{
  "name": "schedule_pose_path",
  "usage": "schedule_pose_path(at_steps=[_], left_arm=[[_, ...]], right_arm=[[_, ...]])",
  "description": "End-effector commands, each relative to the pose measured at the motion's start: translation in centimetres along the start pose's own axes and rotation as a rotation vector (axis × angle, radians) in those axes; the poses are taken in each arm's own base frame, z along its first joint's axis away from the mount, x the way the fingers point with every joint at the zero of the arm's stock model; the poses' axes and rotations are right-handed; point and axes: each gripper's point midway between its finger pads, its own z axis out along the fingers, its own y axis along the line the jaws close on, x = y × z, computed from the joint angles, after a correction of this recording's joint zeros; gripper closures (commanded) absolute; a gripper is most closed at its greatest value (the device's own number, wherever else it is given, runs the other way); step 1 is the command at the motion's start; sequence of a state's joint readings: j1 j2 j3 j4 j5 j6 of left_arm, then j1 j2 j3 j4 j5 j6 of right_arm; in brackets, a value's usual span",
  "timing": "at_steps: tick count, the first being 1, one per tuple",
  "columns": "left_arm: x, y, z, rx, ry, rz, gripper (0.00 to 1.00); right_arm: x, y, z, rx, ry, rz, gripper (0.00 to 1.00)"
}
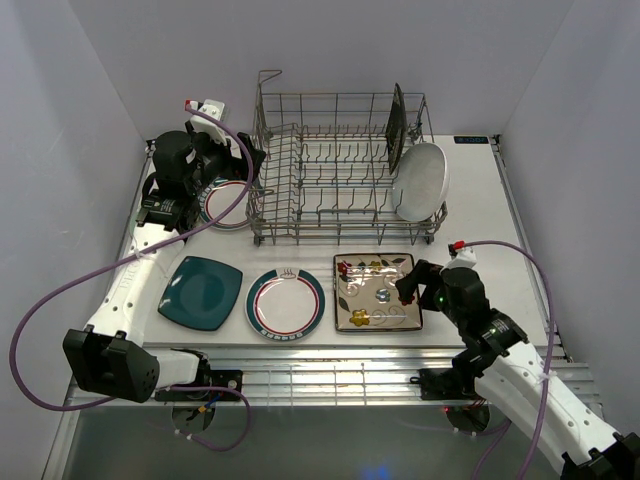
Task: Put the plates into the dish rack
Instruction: Pick up the plate from the corner of the board.
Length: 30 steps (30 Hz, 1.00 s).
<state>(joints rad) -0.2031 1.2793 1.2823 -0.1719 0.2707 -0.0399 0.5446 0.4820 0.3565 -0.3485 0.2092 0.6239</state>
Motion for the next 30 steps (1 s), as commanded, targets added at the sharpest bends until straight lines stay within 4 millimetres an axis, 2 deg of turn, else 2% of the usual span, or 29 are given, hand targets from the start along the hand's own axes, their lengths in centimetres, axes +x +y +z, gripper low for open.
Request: schedule_pose_path(at_steps=[1, 5, 15, 24, 29, 30], left_arm=[[-1.2, -0.6, -1.1, 0.013, -0.038, 0.008, 0.02], [-1.1, -0.6, -1.0, 0.012, -0.036, 0.008, 0.02], [-1.1, -0.8, -1.1, 0.022, -0.037, 0.007, 0.02], [-1.1, -0.9, -1.1, 0.025, -0.037, 0.007, 0.02], [-1.1, -0.9, -1.1, 0.026, -0.037, 0.007, 0.02], [-1.0, -0.9, -1.1, 0.026, -0.034, 0.006, 0.02]], right_arm=[[1.0, -0.4, 0.9, 0.011, 0.012, 0.038, 0.09], [1.8, -1.7, 1.7, 0.057, 0.008, 0.056, 0.09], [3.1, -3.5, 3.0, 0.118, 0.022, 0.066, 0.08], [4.0, -4.3, 3.3, 0.118, 0.034, 0.079, 0.0], [4.3, -4.1, 3.8, 0.043, 0.05, 0.113, 0.05], [4.5, -4.9, 3.9, 0.052, 0.05, 0.133, 0.07]])
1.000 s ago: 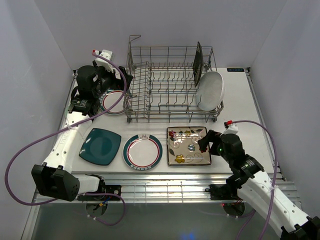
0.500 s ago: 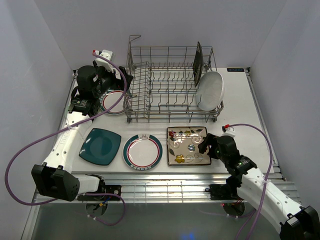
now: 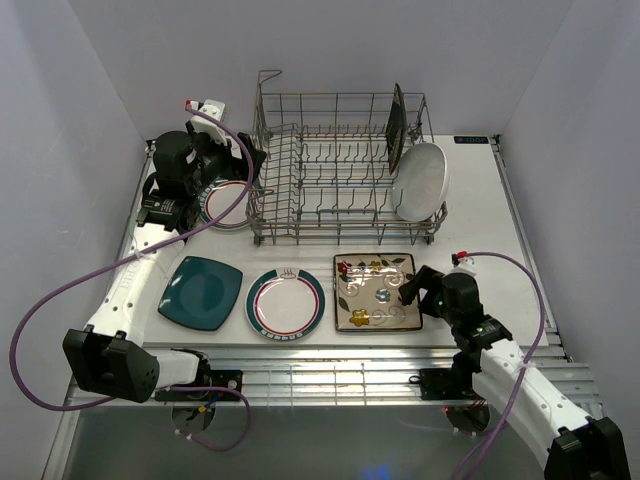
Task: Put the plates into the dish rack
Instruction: Pick up the plate from the corner of the board.
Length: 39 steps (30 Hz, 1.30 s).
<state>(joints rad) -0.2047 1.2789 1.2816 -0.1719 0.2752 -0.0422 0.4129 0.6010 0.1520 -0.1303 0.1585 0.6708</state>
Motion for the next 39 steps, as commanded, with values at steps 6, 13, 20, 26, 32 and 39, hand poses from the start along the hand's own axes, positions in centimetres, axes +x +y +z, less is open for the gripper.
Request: schedule_pose_path(at_steps=[6, 13, 20, 26, 32, 39], left_arm=[[-1.1, -0.7, -1.1, 0.019, -0.038, 0.009, 0.02], [-1.1, -0.8, -1.1, 0.02, -0.038, 0.009, 0.02], [-1.2, -0.8, -1.1, 0.022, -0.038, 0.009, 0.02], [-1.3, -0.8, -1.3, 0.02, -0.042, 0.012, 0.02], [-1.4, -0.8, -1.4, 0.017, -0.044, 0.012, 0.02], [-1.5, -0.8, -1.5, 0.016, -0.048, 0.015, 0.02]], right_arm=[[0.3, 0.9, 0.5, -0.193, 0.029, 0.065, 0.16], [0.8, 1.6, 0.3, -0.25, 0.057, 0.067, 0.22], [1.1, 1.7, 0.4, -0.259, 0.071, 0.066, 0.33], [2.2, 1.4, 0.8, -0.26, 0.104, 0.078, 0.48], [2.3, 1.3, 0.7, -0.263, 0.094, 0.083, 0.64], [2.1, 1.0, 0.6, -0.237, 0.086, 0.086, 0.92]])
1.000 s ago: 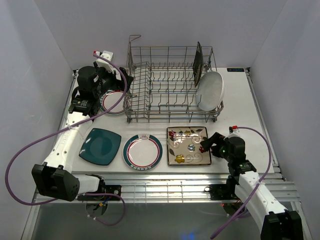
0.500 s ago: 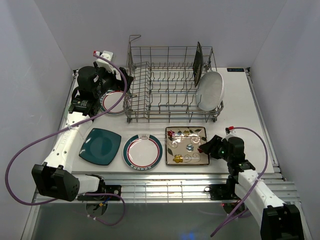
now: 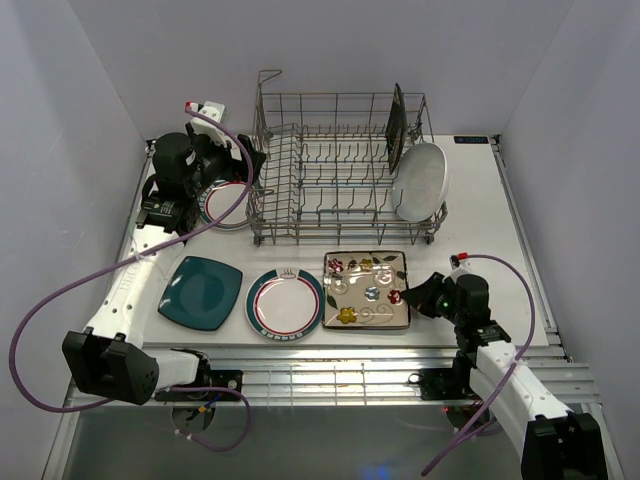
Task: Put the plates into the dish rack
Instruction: Pick up the plate from the corner of the board.
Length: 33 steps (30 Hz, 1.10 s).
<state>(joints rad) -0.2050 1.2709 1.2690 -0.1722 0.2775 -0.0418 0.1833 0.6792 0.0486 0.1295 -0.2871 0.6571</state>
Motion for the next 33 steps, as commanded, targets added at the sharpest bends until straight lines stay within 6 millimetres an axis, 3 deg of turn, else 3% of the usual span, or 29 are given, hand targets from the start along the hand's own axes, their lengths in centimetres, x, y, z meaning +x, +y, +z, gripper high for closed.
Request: schedule_pose_path(at_steps=[1, 15, 33], left_arm=[[-1.9, -0.7, -1.3, 0.014, -0.053, 0.016, 0.02], [-2.1, -0.7, -1.5, 0.012, -0.059, 0.019, 0.02], [-2.1, -0.8, -1.5, 0.014, -0.061, 0.02, 0.02]], right_arm=[[0.6, -0.9, -0.1, 0.018, -0.006, -0.02, 0.92], [-1.0, 0.9, -1.6, 0.0, -0.035, -0.047, 0.92], [-4.9, 6.0, -5.6, -0.082, -0.119, -0.147, 0.92]])
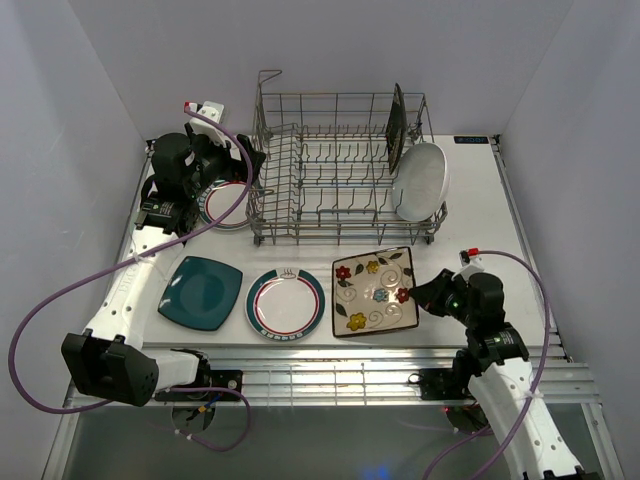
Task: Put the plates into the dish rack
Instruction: Pick up the plate from the corner of the board.
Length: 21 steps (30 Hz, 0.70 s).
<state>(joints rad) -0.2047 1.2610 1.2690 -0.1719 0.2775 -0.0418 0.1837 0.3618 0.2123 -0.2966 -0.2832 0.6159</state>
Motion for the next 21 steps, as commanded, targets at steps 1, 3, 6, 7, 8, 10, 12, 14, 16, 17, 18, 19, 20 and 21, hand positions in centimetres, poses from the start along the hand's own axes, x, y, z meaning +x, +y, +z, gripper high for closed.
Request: schedule_pose_path(at_steps=[1, 3, 6, 7, 8, 10, 12, 14, 16, 17, 18, 19, 20, 21], left_arm=[[-1.8, -0.7, -1.2, 0.014, -0.051, 0.015, 0.02], [-1.7, -0.7, -1.1, 0.014, -0.048, 0.016, 0.02], [-1.7, -0.7, -1.2, 0.014, -0.049, 0.015, 0.02], [-1.7, -0.7, -1.2, 0.015, -0.049, 0.017, 0.02], [-1.7, -0.7, -1.2, 0.015, -0.049, 0.015, 0.02], [-1.7, -0.7, -1.2, 0.014, -0.049, 0.017, 0.02], [-1.8, -0.7, -1.2, 0.014, -0.051, 0.017, 0.02], [-1.7, -0.6, -1.2, 0.012, -0.049, 0.017, 0.02], [-1.8, -0.7, -1.3, 0.012, -0.052, 0.017, 0.02], [-1.8, -0.7, -1.3, 0.012, -0.052, 0.019, 0.02], [-1.9, -0.7, -1.3, 0.012, -0.054, 0.019, 0.02], [-1.9, -0.7, -1.4, 0.012, -0.055, 0.02, 0.02], [-2.0, -0.7, -1.4, 0.012, -0.057, 0.02, 0.02], [-2.1, -0.7, -1.5, 0.011, -0.06, 0.022, 0.02]], right_arm=[[-3.1, 2.6, -1.6, -0.054, -0.082, -0.094, 0.92], [-3.7, 3.4, -2.2, -0.067, -0.099, -0.107, 0.92], [-4.0, 4.1, -2.8, -0.083, -0.098, -0.12, 0.92], [-3.9, 4.2, -2.9, -0.087, -0.092, -0.124, 0.92], [-4.0, 4.3, -3.0, -0.087, -0.094, -0.126, 0.92], [-4.4, 4.6, -3.2, -0.092, -0.103, -0.133, 0.92], [-4.6, 4.8, -3.5, -0.094, -0.107, -0.139, 0.92], [-4.9, 5.3, -3.8, -0.103, -0.111, -0.148, 0.92], [-5.2, 5.6, -3.9, -0.109, -0.116, -0.157, 0.92], [-5.1, 5.7, -4.0, -0.111, -0.11, -0.158, 0.92], [-5.0, 5.6, -3.9, -0.111, -0.105, -0.162, 0.92], [-5.1, 5.6, -3.9, -0.111, -0.103, -0.164, 0.92], [-5.0, 5.8, -3.9, -0.119, -0.099, -0.167, 0.92], [-5.0, 5.7, -3.9, -0.118, -0.097, -0.17, 0.92]])
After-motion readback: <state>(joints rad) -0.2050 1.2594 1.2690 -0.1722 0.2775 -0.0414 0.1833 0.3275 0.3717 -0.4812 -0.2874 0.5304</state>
